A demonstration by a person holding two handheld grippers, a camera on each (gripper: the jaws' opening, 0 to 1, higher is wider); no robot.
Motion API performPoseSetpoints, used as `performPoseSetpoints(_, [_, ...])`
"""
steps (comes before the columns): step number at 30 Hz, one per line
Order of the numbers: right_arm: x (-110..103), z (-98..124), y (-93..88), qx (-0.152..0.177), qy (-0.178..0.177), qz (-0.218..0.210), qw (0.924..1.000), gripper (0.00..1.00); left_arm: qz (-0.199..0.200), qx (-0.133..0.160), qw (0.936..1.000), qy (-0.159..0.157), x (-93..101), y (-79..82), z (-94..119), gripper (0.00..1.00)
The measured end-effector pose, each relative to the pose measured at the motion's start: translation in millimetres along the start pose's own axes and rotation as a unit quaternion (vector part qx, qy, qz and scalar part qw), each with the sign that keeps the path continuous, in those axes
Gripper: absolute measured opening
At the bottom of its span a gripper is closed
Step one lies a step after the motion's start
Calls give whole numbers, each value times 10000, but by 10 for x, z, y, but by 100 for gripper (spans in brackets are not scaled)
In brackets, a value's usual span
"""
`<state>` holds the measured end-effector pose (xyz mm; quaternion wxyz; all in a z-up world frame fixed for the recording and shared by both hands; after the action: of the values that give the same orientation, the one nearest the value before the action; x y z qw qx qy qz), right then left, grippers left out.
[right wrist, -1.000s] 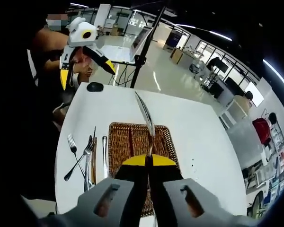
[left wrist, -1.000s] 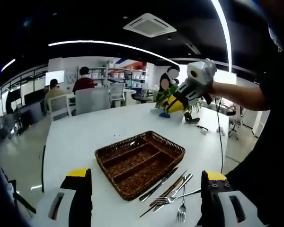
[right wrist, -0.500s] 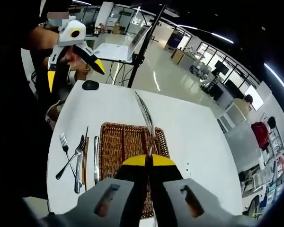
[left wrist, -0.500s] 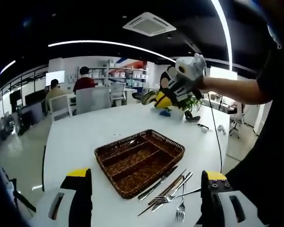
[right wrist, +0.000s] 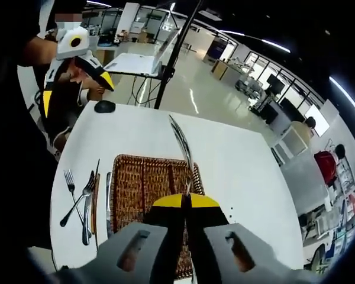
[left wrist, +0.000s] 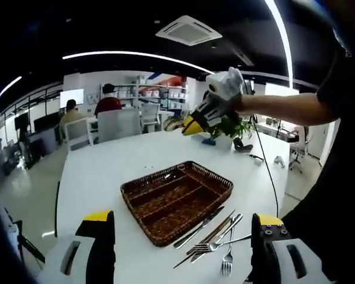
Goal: Arrange the knives, forks, and spoons in their matching storage slots by inserting each utensil handle-first until every utensil is classified and aligned in the correct compartment
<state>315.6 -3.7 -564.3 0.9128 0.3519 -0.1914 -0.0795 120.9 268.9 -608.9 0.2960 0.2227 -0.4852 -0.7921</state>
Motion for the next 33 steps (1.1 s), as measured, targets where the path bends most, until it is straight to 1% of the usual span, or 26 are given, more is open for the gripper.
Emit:
performPoseSetpoints(5, [71, -97, -40, -93, 7, 41, 9999, 0, 32, -12, 10000, -66, 6, -26, -29, 100])
performPoseSetpoints(9, [151, -158, -59, -124, 12, -6, 9999, 0, -108, -173, 9998, -58, 15, -60, -69, 100])
performPoseSetpoints(12, [220, -204, -53, -136, -8, 23, 9999, 0, -95, -175, 9998, -76, 18, -68, -61, 100])
performPoseSetpoints(16, [302, -281, -34, -158, -25, 44, 9999, 0, -119, -234, 9997, -14, 16, -91, -47, 100])
performPoseSetpoints(19, [322, -330, -3, -125, -14, 52, 9999, 0, -101, -289, 9995, 51, 10, -134, -38, 100])
performPoseSetpoints(25, [390, -473, 56, -141, 61, 159, 9998, 0, -19, -304, 9995, 122, 1, -183, 3, 100])
performPoseSetpoints(29, [474, -541, 105, -129, 86, 232, 9996, 0, -4, -366, 9992, 156, 17, -186, 21, 100])
performPoseSetpoints(33, [531, -605, 106, -104, 103, 216, 9997, 0, 31, -364, 9991, 226, 34, -180, 56, 100])
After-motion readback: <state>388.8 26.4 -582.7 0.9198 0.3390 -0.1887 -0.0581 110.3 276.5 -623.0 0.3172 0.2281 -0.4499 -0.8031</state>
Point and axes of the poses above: the point that each gripper's makers call its tool centre point, and the gripper's own axes: z roughly backward along the fingers, x roughly to its right, y roughly out of its top, the point moved 10 cm from there along z, roughly backward along the fingers, and after that the axes turned 8 degrees about -z, right-handed, at the moved point
